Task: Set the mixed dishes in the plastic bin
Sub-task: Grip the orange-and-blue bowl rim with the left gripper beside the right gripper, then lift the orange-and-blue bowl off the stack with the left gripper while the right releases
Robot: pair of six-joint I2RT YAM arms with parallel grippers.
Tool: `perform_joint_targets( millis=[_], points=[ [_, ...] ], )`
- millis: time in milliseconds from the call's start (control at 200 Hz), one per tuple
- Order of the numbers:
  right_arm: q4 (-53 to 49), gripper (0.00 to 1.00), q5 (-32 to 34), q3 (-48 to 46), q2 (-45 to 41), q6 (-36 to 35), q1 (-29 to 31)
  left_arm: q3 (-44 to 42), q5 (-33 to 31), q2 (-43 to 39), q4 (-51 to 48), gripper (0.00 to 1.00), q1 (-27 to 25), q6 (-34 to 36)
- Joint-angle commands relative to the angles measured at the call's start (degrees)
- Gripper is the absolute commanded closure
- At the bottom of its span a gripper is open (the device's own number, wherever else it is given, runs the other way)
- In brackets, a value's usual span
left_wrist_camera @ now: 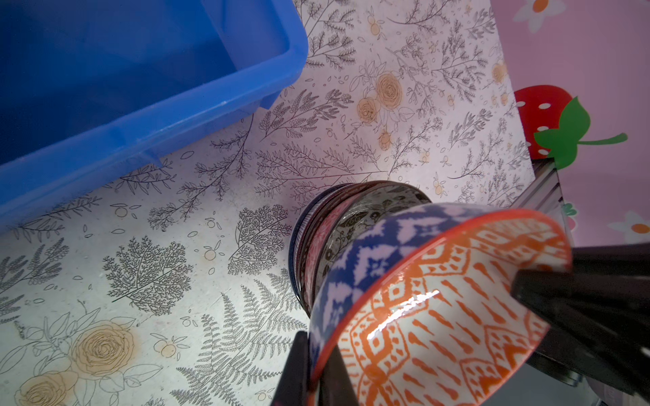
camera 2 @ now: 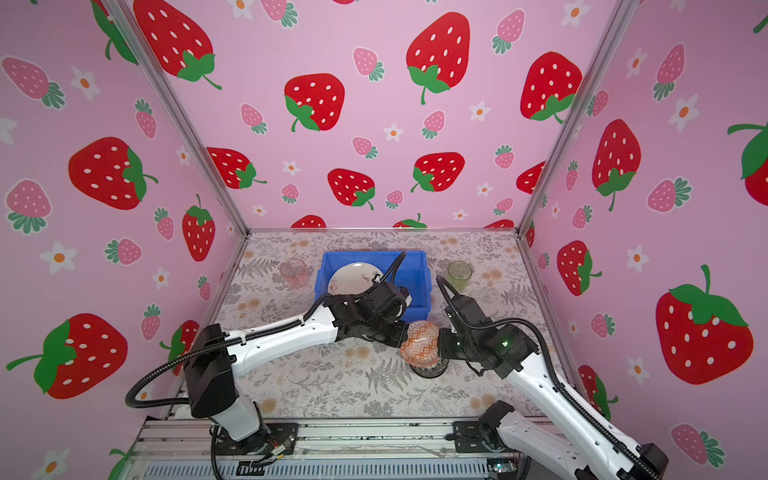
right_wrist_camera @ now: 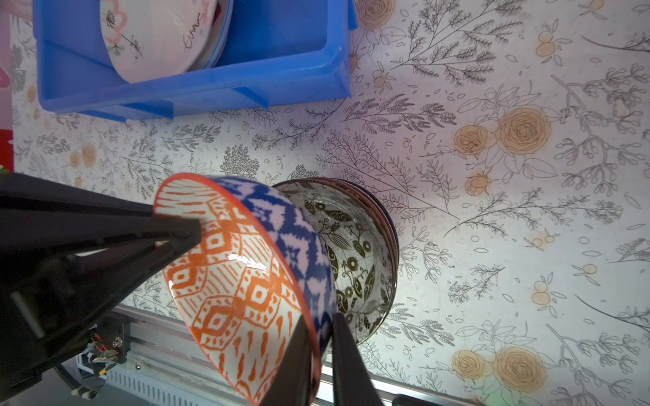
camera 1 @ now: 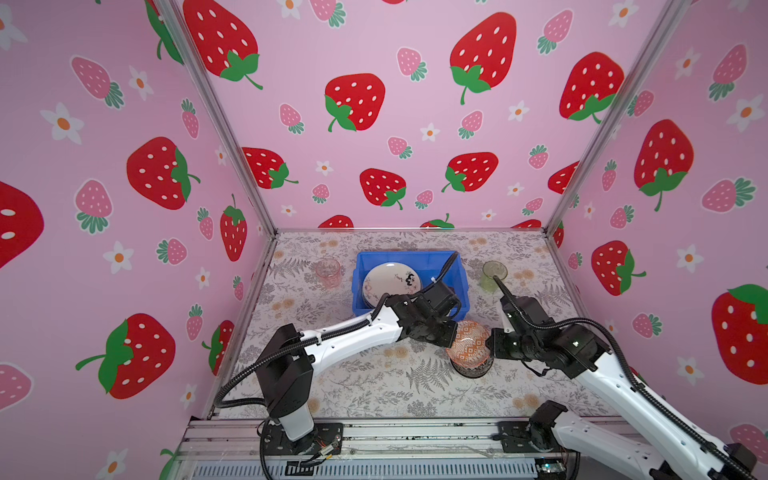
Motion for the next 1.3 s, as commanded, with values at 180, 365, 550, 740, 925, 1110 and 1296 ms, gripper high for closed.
perform_joint_targets(
  millis=[180,365,550,740,925,1110,1296],
  points=[
    [2.91,0.69,0.26,2.81,-2.12,0.76,0.05,2.21,3.34,-1.37,0.67,1.0,0.12,1.07],
    [2.19,0.58,1.52,3.9,-3.48,1.03,-0.14,2.05,3.44,-1.94,0.48,1.0,1.0,1.05],
    [1.07,0.4,2.97,4.75,-4.35,1.05,-0.23,1.94,3.44,-3.03,0.21,1.0,2.01,1.01],
    [0.97,0.11,3.7,4.75,-5.66,1.38,-0.31,2.65,3.06,-4.91,-0.22,1.0,4.41,1.48],
    [0.28,0.01,4.29,4.14,-6.44,1.74,-0.32,3.89,2.65,-5.36,-0.53,1.0,8.79,2.06],
    [0.54,0.01,3.99,2.67,-6.98,1.96,-0.41,6.39,1.73,-4.0,0.11,1.0,12.74,3.88],
    [0.08,0.01,4.62,1.52,-6.51,1.61,-0.49,8.93,-0.03,-0.78,1.74,1.0,15.49,4.94]
  ],
)
